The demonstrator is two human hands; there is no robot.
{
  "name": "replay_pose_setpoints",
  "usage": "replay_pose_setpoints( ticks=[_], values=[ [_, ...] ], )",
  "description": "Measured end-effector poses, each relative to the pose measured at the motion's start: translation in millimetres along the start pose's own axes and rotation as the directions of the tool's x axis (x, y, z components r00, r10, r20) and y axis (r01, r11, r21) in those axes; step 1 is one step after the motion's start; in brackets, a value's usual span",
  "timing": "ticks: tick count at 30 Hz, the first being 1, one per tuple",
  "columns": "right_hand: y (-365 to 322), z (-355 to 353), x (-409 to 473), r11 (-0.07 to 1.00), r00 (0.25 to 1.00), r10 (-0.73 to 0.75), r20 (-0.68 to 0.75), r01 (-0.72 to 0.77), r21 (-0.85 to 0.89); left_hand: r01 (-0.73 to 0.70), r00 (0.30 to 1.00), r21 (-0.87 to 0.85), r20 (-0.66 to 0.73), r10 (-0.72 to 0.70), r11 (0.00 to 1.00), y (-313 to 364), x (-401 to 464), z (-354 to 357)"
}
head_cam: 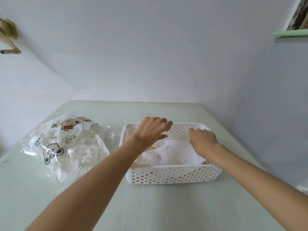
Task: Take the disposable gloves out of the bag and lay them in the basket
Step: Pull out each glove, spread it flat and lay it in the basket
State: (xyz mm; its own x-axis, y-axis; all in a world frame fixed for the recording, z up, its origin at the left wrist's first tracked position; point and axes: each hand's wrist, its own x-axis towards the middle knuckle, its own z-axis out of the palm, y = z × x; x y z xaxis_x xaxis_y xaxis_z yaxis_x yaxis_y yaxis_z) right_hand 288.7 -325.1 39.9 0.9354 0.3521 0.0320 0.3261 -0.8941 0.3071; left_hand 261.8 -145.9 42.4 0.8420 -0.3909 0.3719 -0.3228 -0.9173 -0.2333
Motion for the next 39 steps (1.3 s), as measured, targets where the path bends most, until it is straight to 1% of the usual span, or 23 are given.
replay_pose_setpoints(
  ticks=[1, 3, 5, 7, 8, 10, 12, 13, 14, 16, 18, 21, 23, 24, 25, 26, 27, 28, 30, 31, 33, 35, 39],
  values=[
    [-0.1, -0.5, -0.8, 1.000, 1.000, -0.007, 0.012, 0.007, -0.010, 0.033, 0.999, -0.035, -0.001, -0.033, 0.999, -1.4, 0.4, -6.4],
    [3.9, -6.4, -3.4, 0.999, 0.999, 0.002, 0.054, -0.004, 0.036, 0.163, 0.985, -0.091, 0.078, -0.157, 0.982, -6.3, -1.8, -16.8],
    [10.2, -17.8, -5.1, 0.993, 0.998, 0.028, 0.048, -0.033, 0.116, 0.235, 0.951, -0.025, 0.212, -0.225, 0.972, -13.1, -6.9, -21.8],
    [13.0, -27.5, -4.4, 0.982, 0.999, 0.024, 0.039, -0.031, 0.187, 0.226, 0.908, 0.060, 0.348, -0.233, 0.972, -15.5, -12.9, -21.9],
    [11.5, -29.4, -4.0, 0.973, 0.997, -0.018, 0.079, -0.001, 0.233, 0.209, 0.880, 0.084, 0.419, -0.225, 0.974, -14.7, -14.7, -19.8],
    [5.7, -23.1, -3.4, 0.939, 0.959, -0.166, 0.230, 0.083, 0.333, 0.160, 0.811, 0.117, 0.551, -0.198, 0.980, -10.1, -17.2, -14.8],
    [0.7, -9.9, -3.4, 0.930, 0.906, -0.253, 0.340, 0.132, 0.342, 0.133, 0.730, 0.113, 0.661, -0.174, 0.985, -6.3, -19.4, -9.5],
    [0.0, -4.6, -3.4, 0.934, 0.897, -0.264, 0.354, 0.147, 0.324, 0.140, 0.698, 0.100, 0.696, -0.170, 0.985, -5.9, -20.6, -6.5],
    [0.0, -0.4, -3.2, 0.936, 0.898, -0.267, 0.350, 0.155, 0.316, 0.148, 0.683, 0.088, 0.711, -0.166, 0.985, -6.3, -21.6, -4.7],
    [2.2, 3.5, -3.0, 0.938, 0.897, -0.255, 0.361, 0.140, 0.316, 0.145, 0.701, 0.092, 0.693, -0.168, 0.985, -9.4, -21.6, -3.6],
    [3.0, 4.6, -2.9, 0.949, 0.885, -0.233, 0.403, 0.116, 0.293, 0.132, 0.759, 0.139, 0.622, -0.190, 0.982, -12.2, -19.4, -4.4],
    [0.8, 8.7, -0.4, 0.962, 0.879, -0.204, 0.430, 0.097, 0.257, 0.106, 0.863, 0.211, 0.466, -0.195, 0.972, -13.2, -16.1, -6.6],
    [-0.3, 7.7, 0.3, 0.963, 0.883, -0.200, 0.425, 0.097, 0.251, 0.110, 0.905, 0.208, 0.383, -0.184, 0.972, -16.6, -16.8, -7.0],
    [0.9, 5.7, 0.2, 0.960, 0.887, -0.206, 0.414, 0.102, 0.259, 0.132, 0.913, 0.175, 0.362, -0.188, 0.976, -18.9, -18.2, -8.5],
    [3.4, 3.9, 0.0, 0.954, 0.895, -0.219, 0.389, 0.113, 0.277, 0.151, 0.912, 0.131, 0.363, -0.190, 0.980, -21.0, -21.5, -10.4],
    [7.3, 1.3, 0.5, 0.945, 0.906, -0.237, 0.350, 0.131, 0.299, 0.157, 0.901, 0.096, 0.393, -0.182, 0.983, -23.2, -24.1, -12.4],
    [10.8, -0.5, 0.8, 0.935, 0.912, -0.256, 0.321, 0.150, 0.321, 0.144, 0.873, 0.078, 0.459, -0.164, 0.987, -24.3, -27.7, -14.2],
    [13.7, -1.6, 1.3, 0.928, 0.907, -0.274, 0.319, 0.162, 0.335, 0.126, 0.828, 0.077, 0.541, -0.147, 0.989, -23.6, -31.2, -15.0],
    [14.7, -3.6, 1.6, 0.933, 0.873, -0.291, 0.392, 0.168, 0.318, 0.095, 0.754, 0.087, 0.644, -0.129, 0.992, -17.2, -36.6, -13.3],
    [13.7, -4.3, 2.0, 0.943, 0.854, -0.282, 0.437, 0.162, 0.291, 0.096, 0.741, 0.082, 0.659, -0.126, 0.992, -14.2, -37.0, -10.6],
    [11.8, -4.9, 3.0, 0.956, 0.834, -0.260, 0.487, 0.150, 0.254, 0.107, 0.737, 0.068, 0.665, -0.125, 0.992, -10.2, -35.6, -10.3],
    [12.0, -5.4, 3.9, 0.955, 0.837, -0.261, 0.482, 0.150, 0.257, 0.101, 0.742, 0.084, 0.657, -0.132, 0.991, -11.1, -33.0, -12.1],
    [10.7, -4.6, 4.9, 0.960, 0.843, -0.246, 0.478, 0.143, 0.242, 0.046, 0.751, 0.228, 0.634, -0.184, 0.973, -12.0, -30.8, -13.4]
  ],
)
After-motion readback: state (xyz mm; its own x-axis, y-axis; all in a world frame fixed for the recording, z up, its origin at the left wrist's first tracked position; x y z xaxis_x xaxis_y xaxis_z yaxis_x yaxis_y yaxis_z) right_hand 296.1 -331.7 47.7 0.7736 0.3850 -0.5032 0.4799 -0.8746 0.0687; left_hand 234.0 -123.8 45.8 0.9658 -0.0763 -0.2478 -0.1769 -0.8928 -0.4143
